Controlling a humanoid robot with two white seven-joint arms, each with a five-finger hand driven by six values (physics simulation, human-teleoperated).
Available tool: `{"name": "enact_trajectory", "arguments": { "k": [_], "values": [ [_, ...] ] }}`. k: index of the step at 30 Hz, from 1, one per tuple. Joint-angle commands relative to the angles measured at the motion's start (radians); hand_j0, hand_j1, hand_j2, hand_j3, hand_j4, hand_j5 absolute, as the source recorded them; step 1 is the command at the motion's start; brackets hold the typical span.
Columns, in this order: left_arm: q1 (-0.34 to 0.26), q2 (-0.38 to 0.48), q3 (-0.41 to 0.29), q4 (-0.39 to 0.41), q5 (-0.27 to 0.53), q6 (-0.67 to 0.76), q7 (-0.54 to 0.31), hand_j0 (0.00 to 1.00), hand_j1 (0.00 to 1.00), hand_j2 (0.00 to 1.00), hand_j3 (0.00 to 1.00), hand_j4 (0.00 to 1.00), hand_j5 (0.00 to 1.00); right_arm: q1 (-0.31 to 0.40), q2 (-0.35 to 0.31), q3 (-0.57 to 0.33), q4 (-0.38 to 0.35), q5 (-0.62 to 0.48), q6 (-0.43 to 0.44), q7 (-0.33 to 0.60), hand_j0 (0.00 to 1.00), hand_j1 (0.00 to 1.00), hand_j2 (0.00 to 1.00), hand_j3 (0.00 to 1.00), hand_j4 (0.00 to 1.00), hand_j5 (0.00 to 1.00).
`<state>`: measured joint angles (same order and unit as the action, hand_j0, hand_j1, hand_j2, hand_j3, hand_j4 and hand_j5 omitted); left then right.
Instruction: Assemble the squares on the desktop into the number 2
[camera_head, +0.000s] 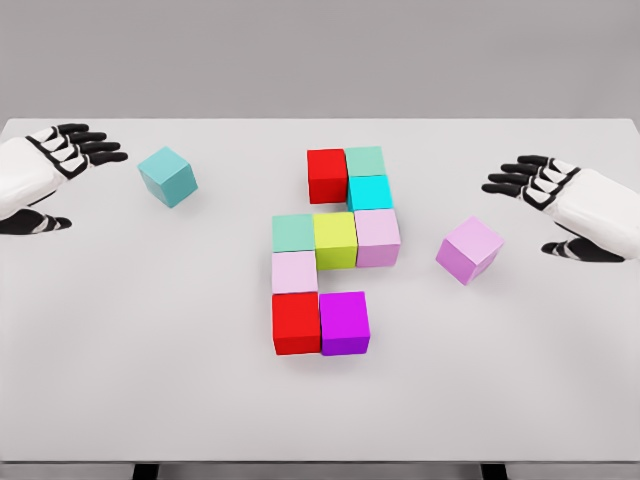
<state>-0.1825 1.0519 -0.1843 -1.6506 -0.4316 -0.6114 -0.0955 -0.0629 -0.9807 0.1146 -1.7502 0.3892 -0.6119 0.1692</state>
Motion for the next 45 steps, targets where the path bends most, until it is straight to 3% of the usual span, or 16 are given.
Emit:
{"name": "enact_trajectory", "arguments": {
  "k": [1, 4, 6, 10, 15, 18, 19, 20, 24, 28, 32, 36, 40, 41, 43, 45],
  "values": [
    [-0.003, 0.002, -0.012, 0.002, 0.002, 0.001, 0.0, 1.0, 1.0, 1.0, 1.0, 1.0, 1.0, -0.002, -0.027, 0.007, 0.005, 0.002, 0.001, 0.0, 1.0, 1.0, 1.0, 1.0, 1.0, 1.0],
    [-0.092, -0.001, -0.121, 0.014, -0.039, 0.001, 0.0, 1.0, 1.0, 1.0, 1.0, 1.0, 1.0, -0.011, -0.05, 0.017, 0.002, -0.018, 0.001, -0.004, 1.0, 1.0, 1.0, 1.0, 1.0, 1.0],
    [-0.114, -0.001, -0.152, 0.014, -0.044, 0.001, -0.007, 1.0, 1.0, 1.0, 1.0, 1.0, 1.0, -0.003, -0.038, -0.021, -0.006, -0.02, 0.001, 0.006, 1.0, 1.0, 1.0, 1.0, 1.0, 1.0],
    [-0.138, 0.0, -0.178, 0.014, -0.047, 0.001, -0.049, 1.0, 1.0, 1.0, 1.0, 1.0, 1.0, -0.015, 0.0, -0.072, -0.009, -0.026, 0.001, 0.251, 1.0, 1.0, 1.0, 1.0, 1.0, 1.0],
    [-0.262, -0.001, -0.302, 0.045, -0.062, 0.001, -0.07, 1.0, 1.0, 1.0, 1.0, 1.0, 1.0, -0.018, 0.011, -0.156, -0.017, -0.023, 0.001, 0.286, 1.0, 1.0, 1.0, 1.0, 1.0, 1.0],
    [-0.337, -0.013, -0.375, 0.092, -0.062, 0.001, -0.07, 1.0, 1.0, 1.0, 1.0, 1.0, 1.0, -0.014, 0.088, -0.191, -0.017, -0.007, 0.001, 0.366, 1.0, 1.0, 1.0, 1.0, 1.0, 1.0],
    [-0.367, -0.02, -0.411, 0.106, -0.062, 0.001, -0.07, 1.0, 1.0, 1.0, 1.0, 1.0, 1.0, -0.014, 0.174, -0.213, -0.017, -0.007, 0.001, 0.442, 1.0, 1.0, 1.0, 1.0, 1.0, 1.0],
    [-0.383, -0.035, -0.426, 0.118, -0.064, 0.001, -0.07, 1.0, 1.0, 1.0, 1.0, 1.0, 1.0, -0.026, 0.22, -0.225, -0.017, -0.004, 0.001, 0.442, 1.0, 1.0, 1.0, 1.0, 1.0, 1.0],
    [-0.456, -0.046, -0.498, 0.14, -0.067, 0.001, -0.07, 1.0, 1.0, 1.0, 1.0, 1.0, 1.0, -0.048, 0.162, -0.204, -0.017, -0.009, 0.001, 0.442, 1.0, 1.0, 1.0, 1.0, 1.0, 1.0],
    [-0.531, -0.096, -0.557, 0.232, -0.07, 0.001, -0.07, 1.0, 1.0, 1.0, 1.0, 1.0, 1.0, -0.09, 0.063, -0.093, -0.017, -0.009, 0.001, 0.442, 1.0, 1.0, 1.0, 1.0, 1.0, 1.0],
    [-0.6, -0.147, -0.622, 0.327, -0.084, 0.001, -0.075, 1.0, 1.0, 1.0, 1.0, 1.0, 1.0, -0.216, 0.047, 0.155, 0.0, -0.018, 0.001, 0.442, 1.0, 1.0, 1.0, 1.0, 1.0, 1.0],
    [-0.64, -0.158, -0.665, 0.364, -0.082, 0.001, -0.098, 1.0, 1.0, 1.0, 1.0, 1.0, 1.0, -0.322, 0.036, 0.227, 0.077, -0.073, 0.001, 0.442, 1.0, 1.0, 1.0, 1.0, 1.0, 1.0],
    [-0.672, -0.182, -0.702, 0.403, -0.095, 0.001, -0.112, 1.0, 1.0, 1.0, 1.0, 1.0, 1.0, -0.446, -0.145, 0.378, 0.063, -0.208, 0.001, 0.442, 1.0, 1.0, 1.0, 1.0, 1.0, 1.0],
    [-0.678, -0.188, -0.708, 0.414, -0.096, 0.001, -0.115, 1.0, 1.0, 1.0, 1.0, 1.0, 1.0, -0.492, -0.174, 0.437, 0.046, -0.213, 0.001, 0.442, 1.0, 1.0, 1.0, 1.0, 1.0, 1.0],
    [-0.701, -0.19, -0.734, 0.436, -0.096, 0.001, -0.115, 1.0, 1.0, 1.0, 1.0, 1.0, 1.0, -0.692, -0.188, 0.717, 0.052, -0.214, 0.001, 0.442, 1.0, 1.0, 1.0, 1.0, 1.0, 1.0],
    [-0.712, -0.214, -0.742, 0.463, -0.096, 0.001, -0.115, 1.0, 1.0, 1.0, 1.0, 1.0, 1.0, -0.836, -0.191, 0.89, 0.072, -0.214, 0.001, 0.442, 1.0, 1.0, 1.0, 1.0, 1.0, 1.0]
  ]
}}
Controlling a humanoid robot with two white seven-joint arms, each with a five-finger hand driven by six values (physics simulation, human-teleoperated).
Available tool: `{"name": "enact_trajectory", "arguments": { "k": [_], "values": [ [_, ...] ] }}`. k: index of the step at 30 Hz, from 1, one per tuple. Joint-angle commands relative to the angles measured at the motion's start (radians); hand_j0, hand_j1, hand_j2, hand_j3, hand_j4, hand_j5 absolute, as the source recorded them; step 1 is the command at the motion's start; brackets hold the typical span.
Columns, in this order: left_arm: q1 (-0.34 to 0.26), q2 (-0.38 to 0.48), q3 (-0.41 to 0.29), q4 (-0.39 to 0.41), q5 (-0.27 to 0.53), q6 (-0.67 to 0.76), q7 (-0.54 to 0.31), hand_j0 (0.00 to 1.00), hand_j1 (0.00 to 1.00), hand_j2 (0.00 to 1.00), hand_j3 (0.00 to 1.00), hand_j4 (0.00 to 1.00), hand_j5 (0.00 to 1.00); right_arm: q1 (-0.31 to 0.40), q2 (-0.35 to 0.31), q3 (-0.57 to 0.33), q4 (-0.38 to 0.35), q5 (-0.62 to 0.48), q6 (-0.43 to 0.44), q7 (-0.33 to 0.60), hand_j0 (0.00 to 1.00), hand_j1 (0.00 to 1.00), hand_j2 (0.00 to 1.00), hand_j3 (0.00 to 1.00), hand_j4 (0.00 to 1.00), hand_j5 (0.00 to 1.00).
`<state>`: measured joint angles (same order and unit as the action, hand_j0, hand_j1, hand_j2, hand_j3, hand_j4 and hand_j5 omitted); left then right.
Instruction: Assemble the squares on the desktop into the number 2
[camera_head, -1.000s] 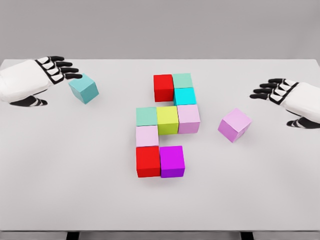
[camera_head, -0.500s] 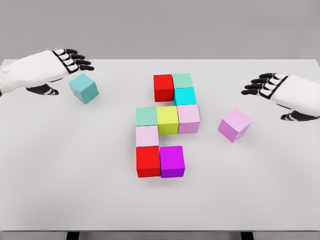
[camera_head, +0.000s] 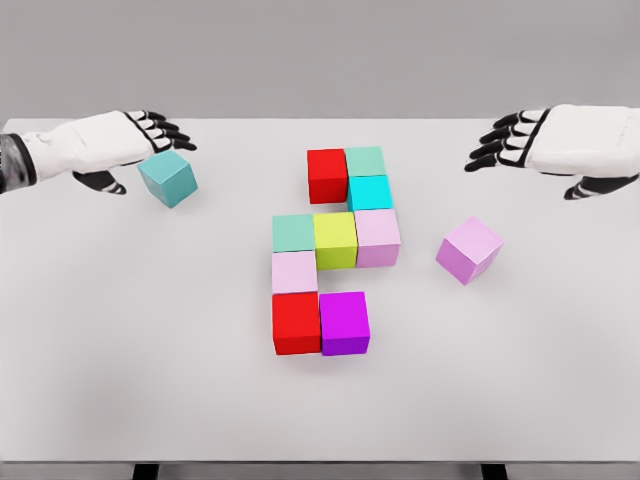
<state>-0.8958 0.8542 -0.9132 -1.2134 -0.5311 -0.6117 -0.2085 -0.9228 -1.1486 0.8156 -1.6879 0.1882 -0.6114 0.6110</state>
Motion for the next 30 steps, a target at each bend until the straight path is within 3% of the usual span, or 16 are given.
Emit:
{"name": "enact_trajectory", "arguments": {
  "k": [1, 5, 12, 17, 30],
  "values": [
    [0.0, -0.02, -0.018, 0.034, 0.003, 0.001, -0.002, 1.0, 1.0, 1.0, 1.0, 1.0, 1.0, 0.001, -0.023, 0.209, 0.014, -0.015, 0.001, 0.0, 1.0, 1.0, 1.0, 1.0, 1.0, 1.0],
    [-0.046, -0.049, -0.056, 0.097, 0.003, 0.001, -0.002, 1.0, 1.0, 1.0, 1.0, 1.0, 1.0, -0.099, 0.007, 0.316, 0.028, -0.012, 0.001, 0.0, 1.0, 1.0, 1.0, 1.0, 1.0, 1.0],
    [-0.083, -0.086, -0.085, 0.15, -0.012, 0.001, -0.002, 1.0, 1.0, 1.0, 1.0, 1.0, 1.0, -0.154, 0.073, 0.33, 0.102, -0.036, 0.001, 0.0, 0.99, 0.99, 0.99, 0.99, 0.99, 0.99],
    [-0.097, -0.113, -0.087, 0.193, -0.027, 0.001, -0.003, 1.0, 1.0, 1.0, 1.0, 1.0, 1.0, -0.156, 0.142, 0.336, 0.223, -0.055, 0.001, 0.0, 0.99, 0.99, 0.99, 0.99, 0.99, 0.99],
    [-0.104, -0.142, -0.098, 0.262, -0.056, 0.001, -0.003, 1.0, 1.0, 1.0, 1.0, 1.0, 1.0, -0.129, 0.184, 0.369, 0.229, -0.056, 0.001, 0.0, 0.99, 0.99, 0.99, 0.99, 0.99, 0.99]
  ]
}}
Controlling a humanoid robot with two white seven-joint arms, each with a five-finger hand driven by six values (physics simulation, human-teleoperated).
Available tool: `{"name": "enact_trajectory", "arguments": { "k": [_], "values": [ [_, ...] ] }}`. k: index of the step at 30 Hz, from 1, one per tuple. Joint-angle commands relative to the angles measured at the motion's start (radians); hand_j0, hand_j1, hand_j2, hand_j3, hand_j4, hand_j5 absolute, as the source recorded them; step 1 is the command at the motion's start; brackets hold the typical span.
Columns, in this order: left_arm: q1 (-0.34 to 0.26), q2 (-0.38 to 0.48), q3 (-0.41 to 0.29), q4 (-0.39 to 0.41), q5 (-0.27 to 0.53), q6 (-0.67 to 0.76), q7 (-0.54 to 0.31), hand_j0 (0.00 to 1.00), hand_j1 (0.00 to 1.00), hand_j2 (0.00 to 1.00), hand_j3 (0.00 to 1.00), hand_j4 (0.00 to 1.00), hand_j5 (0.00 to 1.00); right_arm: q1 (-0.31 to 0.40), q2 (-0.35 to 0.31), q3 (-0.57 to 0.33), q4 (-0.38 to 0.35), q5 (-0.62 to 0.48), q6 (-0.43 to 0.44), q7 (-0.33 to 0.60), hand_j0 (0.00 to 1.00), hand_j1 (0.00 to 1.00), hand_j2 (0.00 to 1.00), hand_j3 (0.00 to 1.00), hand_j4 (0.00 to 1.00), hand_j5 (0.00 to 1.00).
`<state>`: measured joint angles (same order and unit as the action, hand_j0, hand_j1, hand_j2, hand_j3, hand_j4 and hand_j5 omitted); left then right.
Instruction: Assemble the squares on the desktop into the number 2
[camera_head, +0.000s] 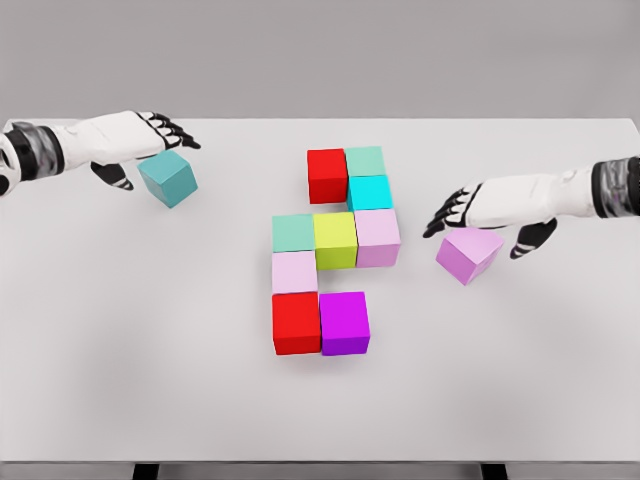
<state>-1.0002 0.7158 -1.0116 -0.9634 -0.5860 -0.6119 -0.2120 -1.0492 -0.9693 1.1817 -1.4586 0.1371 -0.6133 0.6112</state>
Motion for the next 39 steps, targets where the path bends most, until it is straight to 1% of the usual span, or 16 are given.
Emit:
{"name": "enact_trajectory", "arguments": {
  "k": [1, 3, 6, 9, 17, 19, 21, 27, 31, 33, 34, 36, 39],
  "values": [
    [0.0, -0.01, 0.001, 0.017, -0.003, 0.001, 0.0, 1.0, 1.0, 1.0, 1.0, 1.0, 1.0, 0.0, 0.006, 0.004, 0.009, -0.005, 0.002, 0.0, 0.99, 0.99, 0.99, 0.99, 0.99, 0.99],
    [-0.002, -0.012, 0.001, 0.026, -0.009, 0.001, 0.0, 1.0, 1.0, 1.0, 1.0, 1.0, 1.0, 0.003, 0.034, 0.004, 0.069, -0.004, 0.002, 0.0, 0.99, 0.99, 0.99, 0.99, 0.99, 0.99],
    [-0.012, -0.03, -0.001, 0.057, -0.012, 0.001, 0.0, 1.0, 1.0, 1.0, 1.0, 1.0, 1.0, 0.003, 0.047, 0.004, 0.092, -0.002, 0.002, 0.0, 0.99, 0.99, 0.99, 0.99, 0.99, 0.99],
    [-0.018, -0.047, -0.001, 0.072, -0.031, 0.001, 0.0, 1.0, 1.0, 1.0, 1.0, 1.0, 1.0, 0.003, 0.087, 0.004, 0.158, 0.002, 0.002, 0.0, 0.99, 0.99, 0.99, 0.99, 0.99, 0.99],
    [-0.02, -0.065, -0.015, 0.088, -0.04, 0.001, 0.0, 1.0, 1.0, 1.0, 1.0, 1.0, 1.0, 0.032, 0.095, 0.006, 0.161, 0.032, 0.002, 0.0, 0.99, 0.99, 0.99, 0.99, 0.99, 0.99],
    [-0.021, -0.082, -0.015, 0.115, -0.054, 0.001, 0.0, 1.0, 1.0, 1.0, 1.0, 1.0, 1.0, 0.032, 0.098, 0.013, 0.162, 0.032, 0.002, 0.0, 0.99, 0.99, 0.99, 0.99, 0.99, 0.99],
    [-0.02, -0.095, -0.015, 0.134, -0.054, 0.001, 0.0, 1.0, 1.0, 1.0, 1.0, 1.0, 1.0, 0.032, 0.112, 0.013, 0.172, 0.035, 0.002, 0.0, 0.99, 0.99, 0.99, 0.99, 0.99, 0.99],
    [-0.02, -0.111, -0.015, 0.143, -0.063, 0.001, 0.0, 1.0, 1.0, 1.0, 1.0, 1.0, 1.0, 0.041, 0.133, 0.021, 0.187, 0.07, 0.002, 0.0, 0.97, 0.97, 0.97, 0.97, 0.97, 0.97],
    [-0.02, -0.119, -0.015, 0.15, -0.063, 0.001, 0.0, 1.0, 1.0, 1.0, 1.0, 1.0, 1.0, 0.041, 0.133, 0.019, 0.195, 0.098, 0.002, 0.0, 0.84, 0.84, 0.84, 0.84, 0.84, 0.84],
    [-0.018, -0.119, -0.016, 0.15, -0.063, 0.001, 0.0, 1.0, 1.0, 1.0, 1.0, 1.0, 1.0, 0.041, 0.133, 0.019, 0.208, 0.101, 0.002, 0.0, 0.75, 0.75, 0.75, 0.75, 0.75, 0.75],
    [-0.018, -0.119, -0.021, 0.15, -0.067, 0.001, 0.0, 1.0, 1.0, 1.0, 1.0, 1.0, 1.0, 0.041, 0.132, 0.019, 0.208, 0.107, 0.002, 0.0, 0.74, 0.74, 0.74, 0.74, 0.74, 0.74],
    [-0.017, -0.121, -0.021, 0.15, -0.067, 0.001, 0.0, 0.96, 0.96, 0.96, 0.96, 0.96, 0.96, 0.041, 0.132, 0.019, 0.208, 0.113, 0.002, 0.0, 0.68, 0.68, 0.68, 0.68, 0.68, 0.68],
    [-0.012, -0.127, -0.022, 0.15, -0.069, 0.001, 0.0, 0.93, 0.93, 0.93, 0.93, 0.93, 0.93, 0.041, 0.13, 0.016, 0.199, 0.111, 0.002, 0.0, 0.68, 0.68, 0.68, 0.68, 0.68, 0.68]
  ]
}}
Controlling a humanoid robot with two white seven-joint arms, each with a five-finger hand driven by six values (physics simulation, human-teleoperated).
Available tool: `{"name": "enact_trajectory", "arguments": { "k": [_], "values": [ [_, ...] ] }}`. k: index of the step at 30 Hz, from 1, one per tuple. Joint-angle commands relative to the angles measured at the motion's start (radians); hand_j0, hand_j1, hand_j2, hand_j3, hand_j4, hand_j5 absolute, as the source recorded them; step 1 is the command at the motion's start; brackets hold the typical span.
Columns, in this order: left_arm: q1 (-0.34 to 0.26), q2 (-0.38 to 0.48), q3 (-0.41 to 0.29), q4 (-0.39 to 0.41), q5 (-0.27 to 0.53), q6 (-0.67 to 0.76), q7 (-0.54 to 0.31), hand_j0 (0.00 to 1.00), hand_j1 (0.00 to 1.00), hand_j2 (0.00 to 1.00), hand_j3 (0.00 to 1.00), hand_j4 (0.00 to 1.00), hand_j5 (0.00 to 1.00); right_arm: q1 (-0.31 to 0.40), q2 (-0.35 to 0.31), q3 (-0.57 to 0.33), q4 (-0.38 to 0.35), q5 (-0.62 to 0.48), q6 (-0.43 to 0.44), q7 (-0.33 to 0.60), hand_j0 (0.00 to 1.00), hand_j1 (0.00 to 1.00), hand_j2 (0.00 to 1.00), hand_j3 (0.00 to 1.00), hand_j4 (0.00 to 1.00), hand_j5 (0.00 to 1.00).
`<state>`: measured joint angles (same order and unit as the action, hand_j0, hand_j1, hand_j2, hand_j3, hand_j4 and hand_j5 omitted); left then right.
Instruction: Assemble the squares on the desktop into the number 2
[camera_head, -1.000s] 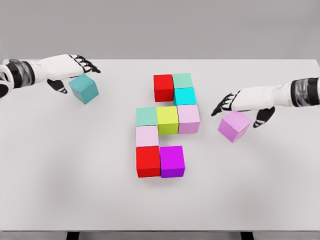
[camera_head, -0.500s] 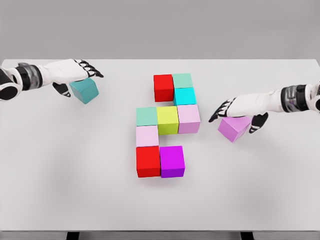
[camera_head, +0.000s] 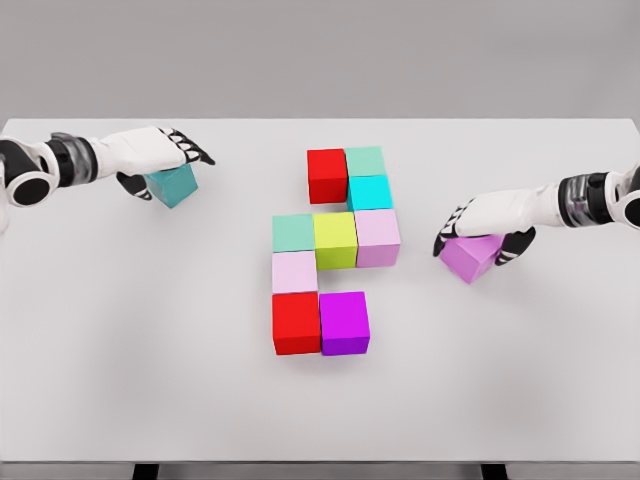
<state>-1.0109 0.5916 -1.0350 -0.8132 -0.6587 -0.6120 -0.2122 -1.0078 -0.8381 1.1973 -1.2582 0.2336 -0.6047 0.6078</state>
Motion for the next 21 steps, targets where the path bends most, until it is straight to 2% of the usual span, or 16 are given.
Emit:
{"name": "enact_trajectory", "arguments": {
  "k": [1, 3, 6, 10, 18, 21],
  "values": [
    [0.0, -0.003, 0.001, 0.0, 0.002, 0.001, 0.0, 0.91, 0.91, 0.91, 0.91, 0.91, 0.91, 0.0, -0.006, -0.004, -0.007, 0.013, -0.006, 0.003, 0.68, 0.68, 0.68, 0.68, 0.68, 0.68],
    [0.0, -0.004, 0.001, 0.0, -0.015, 0.001, 0.0, 0.87, 0.87, 0.87, 0.87, 0.87, 0.87, -0.002, -0.013, -0.01, -0.015, 0.01, -0.006, 0.003, 0.68, 0.68, 0.68, 0.68, 0.68, 0.68],
    [0.002, -0.003, 0.003, 0.0, -0.018, 0.001, -0.001, 0.75, 0.75, 0.75, 0.75, 0.75, 0.75, -0.002, -0.065, -0.013, -0.098, 0.01, -0.006, 0.003, 0.68, 0.68, 0.68, 0.68, 0.68, 0.68],
    [0.002, -0.003, 0.003, 0.0, -0.015, 0.001, -0.013, 0.68, 0.68, 0.68, 0.68, 0.68, 0.68, -0.002, -0.125, -0.013, -0.193, 0.01, -0.006, 0.003, 0.68, 0.68, 0.68, 0.68, 0.68, 0.68],
    [-0.006, -0.003, 0.004, -0.001, -0.012, 0.001, -0.013, 0.68, 0.68, 0.68, 0.68, 0.68, 0.68, 0.0, -0.259, -0.005, -0.46, 0.01, -0.006, 0.003, 0.68, 0.68, 0.68, 0.68, 0.68, 0.68],
    [-0.006, -0.003, 0.004, -0.003, -0.012, 0.001, -0.013, 0.68, 0.68, 0.68, 0.68, 0.68, 0.68, 0.0, -0.266, 0.001, -0.501, 0.01, -0.006, 0.003, 0.68, 0.68, 0.68, 0.68, 0.68, 0.68]
  ]
}}
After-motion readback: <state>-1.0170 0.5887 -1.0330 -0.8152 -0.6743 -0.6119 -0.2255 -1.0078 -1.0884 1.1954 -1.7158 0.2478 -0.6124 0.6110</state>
